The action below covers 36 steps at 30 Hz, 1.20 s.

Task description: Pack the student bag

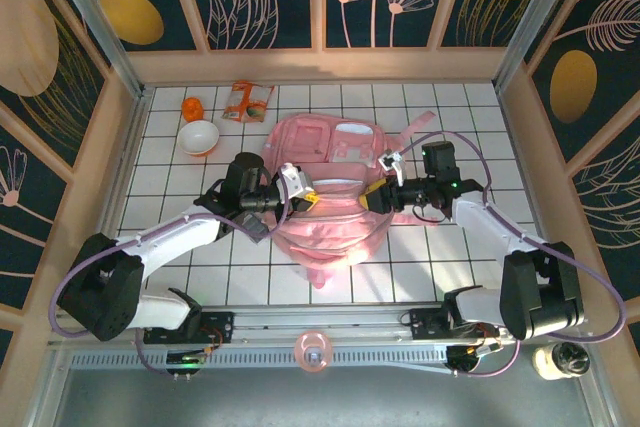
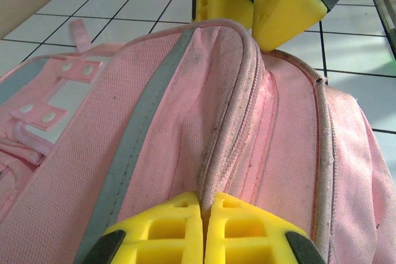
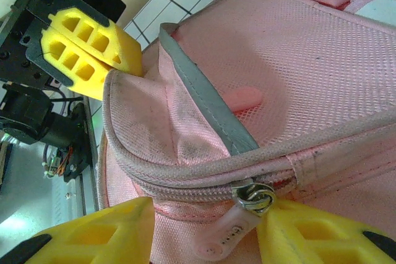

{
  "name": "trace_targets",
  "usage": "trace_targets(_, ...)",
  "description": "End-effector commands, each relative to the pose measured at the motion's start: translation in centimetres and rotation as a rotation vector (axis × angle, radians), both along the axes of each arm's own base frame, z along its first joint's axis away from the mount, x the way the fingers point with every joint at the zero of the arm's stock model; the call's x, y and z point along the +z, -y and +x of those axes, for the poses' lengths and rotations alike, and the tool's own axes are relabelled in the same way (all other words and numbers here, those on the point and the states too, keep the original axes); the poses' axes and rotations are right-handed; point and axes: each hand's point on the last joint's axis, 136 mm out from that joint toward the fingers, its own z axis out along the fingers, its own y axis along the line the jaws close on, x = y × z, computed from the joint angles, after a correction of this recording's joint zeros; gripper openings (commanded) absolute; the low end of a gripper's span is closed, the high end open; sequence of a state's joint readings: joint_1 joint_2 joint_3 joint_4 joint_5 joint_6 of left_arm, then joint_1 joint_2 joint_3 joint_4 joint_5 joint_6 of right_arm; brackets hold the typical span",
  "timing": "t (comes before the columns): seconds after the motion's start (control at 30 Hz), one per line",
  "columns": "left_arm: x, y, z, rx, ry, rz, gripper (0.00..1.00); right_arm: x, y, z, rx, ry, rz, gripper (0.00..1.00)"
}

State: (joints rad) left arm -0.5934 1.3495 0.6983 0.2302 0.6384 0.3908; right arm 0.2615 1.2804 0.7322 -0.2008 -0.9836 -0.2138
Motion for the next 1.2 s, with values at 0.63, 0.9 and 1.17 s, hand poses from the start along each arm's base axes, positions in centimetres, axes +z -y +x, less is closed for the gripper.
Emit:
trace_targets(0.63, 3.8, 0.6, 0.9, -0.018, 0.122, -0.069, 0.0, 1.2, 0.4, 1.0, -0.077, 0.008, -0.001, 0.39)
trace_targets(0.9, 3.8, 0.5, 0.7, -0.023, 0.122, -0.07, 0.0, 1.3, 0.3, 1.4, -0.081, 0.011, -0.003, 0.6)
trace_targets(1.17, 3.9, 0.6, 0.7, -0.025, 0.123, -0.072, 0.0, 0.3, 0.3, 1.4, -0.069, -0.019, -0.019, 0.6)
